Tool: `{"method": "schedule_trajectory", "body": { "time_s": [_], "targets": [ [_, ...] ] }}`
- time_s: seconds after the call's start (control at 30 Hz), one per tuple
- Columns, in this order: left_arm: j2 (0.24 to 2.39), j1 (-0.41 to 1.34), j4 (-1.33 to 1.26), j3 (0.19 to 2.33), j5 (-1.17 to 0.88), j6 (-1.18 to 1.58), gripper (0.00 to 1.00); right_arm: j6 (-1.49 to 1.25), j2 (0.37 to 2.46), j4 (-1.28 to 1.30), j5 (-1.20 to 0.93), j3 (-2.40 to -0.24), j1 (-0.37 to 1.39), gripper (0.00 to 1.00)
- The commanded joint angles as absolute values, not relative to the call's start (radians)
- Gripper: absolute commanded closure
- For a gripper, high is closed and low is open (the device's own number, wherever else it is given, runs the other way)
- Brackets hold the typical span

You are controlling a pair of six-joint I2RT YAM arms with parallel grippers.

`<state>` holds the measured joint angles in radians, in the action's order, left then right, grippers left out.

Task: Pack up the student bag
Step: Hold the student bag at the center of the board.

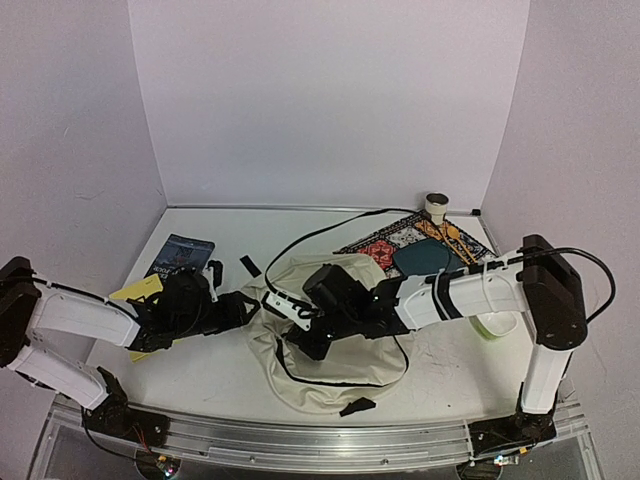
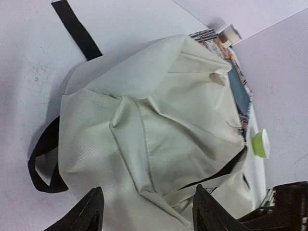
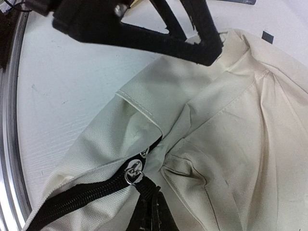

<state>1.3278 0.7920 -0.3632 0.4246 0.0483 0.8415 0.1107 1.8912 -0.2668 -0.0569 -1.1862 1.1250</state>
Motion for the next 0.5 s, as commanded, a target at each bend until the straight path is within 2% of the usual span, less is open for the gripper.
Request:
{"method": "schedule_trajectory", "body": {
  "time_s": [0.0, 0.47],
  "targets": [
    [1.409, 0.771, -0.090, 0.558, 0.092, 0.725, 0.33, 0.138, 1.851, -0.209, 0.000, -1.244, 1.131, 1.00],
    [1.613, 0.753, 0.031, 0.700, 0.193, 0.678, 0.29, 0.167, 1.862, -0.159, 0.067, -1.288, 1.159, 1.00]
  ]
}}
